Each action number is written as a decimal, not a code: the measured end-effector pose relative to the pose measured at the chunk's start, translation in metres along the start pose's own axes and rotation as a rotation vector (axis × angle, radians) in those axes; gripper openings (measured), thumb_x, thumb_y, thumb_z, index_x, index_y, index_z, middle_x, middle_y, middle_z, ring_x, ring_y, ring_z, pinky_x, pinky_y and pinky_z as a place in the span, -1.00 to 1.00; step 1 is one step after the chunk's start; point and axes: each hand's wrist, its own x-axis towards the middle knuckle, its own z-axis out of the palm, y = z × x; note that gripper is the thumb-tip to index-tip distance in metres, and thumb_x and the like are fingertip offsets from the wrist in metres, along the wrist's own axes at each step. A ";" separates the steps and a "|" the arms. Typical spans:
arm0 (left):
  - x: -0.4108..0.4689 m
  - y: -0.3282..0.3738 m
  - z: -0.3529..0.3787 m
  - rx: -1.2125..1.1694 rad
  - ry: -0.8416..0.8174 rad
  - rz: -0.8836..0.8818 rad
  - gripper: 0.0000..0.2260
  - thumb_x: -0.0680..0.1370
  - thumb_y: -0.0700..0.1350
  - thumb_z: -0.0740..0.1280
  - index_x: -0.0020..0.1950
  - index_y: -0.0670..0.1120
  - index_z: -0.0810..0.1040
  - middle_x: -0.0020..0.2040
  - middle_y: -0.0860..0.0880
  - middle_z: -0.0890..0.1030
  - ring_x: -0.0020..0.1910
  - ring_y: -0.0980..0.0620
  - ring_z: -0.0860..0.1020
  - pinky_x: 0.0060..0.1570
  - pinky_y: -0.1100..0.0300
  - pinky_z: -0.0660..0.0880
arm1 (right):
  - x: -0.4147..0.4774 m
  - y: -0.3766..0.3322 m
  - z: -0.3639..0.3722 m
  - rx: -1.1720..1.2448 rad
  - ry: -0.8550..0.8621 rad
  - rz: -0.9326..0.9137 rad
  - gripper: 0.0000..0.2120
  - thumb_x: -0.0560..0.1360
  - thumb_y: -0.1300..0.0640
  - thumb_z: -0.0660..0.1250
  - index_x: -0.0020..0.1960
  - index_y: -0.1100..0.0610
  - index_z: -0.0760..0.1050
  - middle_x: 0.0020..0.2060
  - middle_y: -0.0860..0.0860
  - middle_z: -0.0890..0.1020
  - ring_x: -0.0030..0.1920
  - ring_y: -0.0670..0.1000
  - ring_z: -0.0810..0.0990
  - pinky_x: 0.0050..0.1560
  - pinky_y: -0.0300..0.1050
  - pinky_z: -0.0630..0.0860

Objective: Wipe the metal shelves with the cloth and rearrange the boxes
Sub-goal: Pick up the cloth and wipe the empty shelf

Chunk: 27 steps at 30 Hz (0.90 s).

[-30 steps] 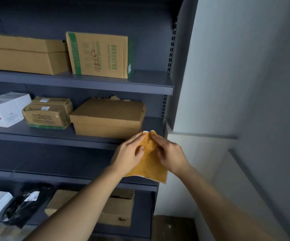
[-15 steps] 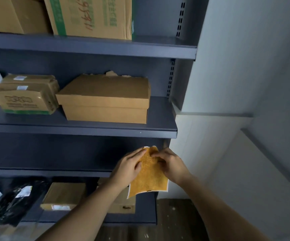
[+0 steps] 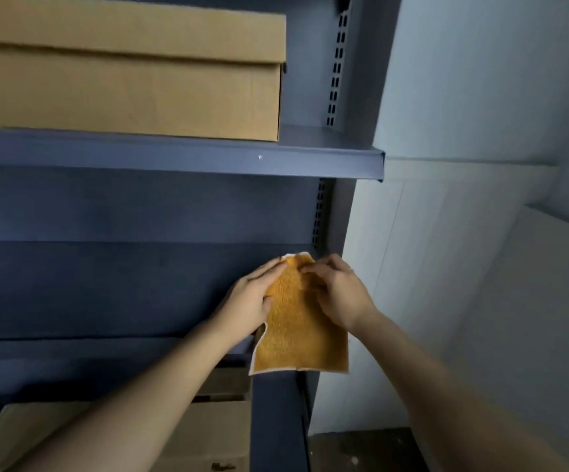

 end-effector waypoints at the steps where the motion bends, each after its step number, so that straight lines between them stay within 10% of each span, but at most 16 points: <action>1: 0.004 -0.007 0.006 0.014 0.009 0.001 -0.33 0.53 -0.38 0.37 0.58 0.01 0.30 0.59 0.17 0.21 0.53 0.22 0.20 0.45 0.50 0.01 | 0.003 0.006 0.008 -0.023 0.016 -0.010 -0.59 0.58 0.24 0.29 0.38 -0.05 0.52 0.31 -0.03 0.43 0.24 0.06 0.50 0.22 -0.08 0.54; 5: 0.023 -0.024 0.018 0.103 0.055 0.027 -0.47 0.52 -0.39 0.38 0.46 -0.08 0.50 0.59 0.10 0.25 0.50 0.11 0.32 0.26 0.66 0.00 | 0.009 0.025 0.035 -0.097 0.076 -0.067 -0.54 0.57 0.26 0.27 0.42 -0.04 0.49 0.33 0.06 0.43 0.28 0.16 0.50 0.22 0.09 0.56; 11: 0.031 -0.033 0.012 0.175 -0.030 -0.027 -0.72 0.58 -0.22 0.41 0.26 -0.01 0.66 0.46 0.07 0.48 0.46 -0.02 0.38 0.50 0.14 0.17 | 0.017 0.035 0.043 -0.132 0.106 -0.030 -0.63 0.60 0.25 0.26 0.33 -0.04 0.58 0.23 0.05 0.52 0.13 0.13 0.59 0.19 -0.05 0.55; 18: 0.035 -0.001 -0.013 0.399 -0.179 -0.135 -0.77 0.57 -0.11 0.21 -0.11 -0.09 0.66 -0.08 -0.08 0.69 -0.07 -0.07 0.62 0.03 -0.04 0.61 | 0.024 0.029 0.032 -0.309 0.078 -0.002 -0.66 0.61 0.26 0.23 0.28 0.00 0.61 0.20 0.04 0.62 0.21 0.14 0.57 0.20 0.00 0.58; 23: 0.023 0.018 0.026 0.425 -0.418 -0.110 -0.58 0.68 0.01 0.02 0.46 -0.09 0.41 0.49 -0.14 0.40 0.38 -0.10 0.41 0.38 -0.02 0.37 | 0.000 0.008 0.041 -0.277 -0.108 -0.081 -0.69 0.66 0.04 0.11 0.24 0.11 0.54 0.17 0.10 0.64 0.12 0.18 0.62 0.16 0.10 0.56; 27: 0.016 0.008 0.041 0.482 -0.428 -0.123 -0.47 0.71 0.06 -0.13 0.67 -0.04 -0.11 0.67 -0.01 -0.14 0.63 0.02 -0.16 0.60 -0.03 -0.14 | -0.004 0.009 0.050 -0.229 -0.287 -0.027 -0.48 0.73 -0.06 -0.06 0.60 0.16 0.21 0.58 0.11 0.28 0.59 0.11 0.20 0.56 0.05 0.18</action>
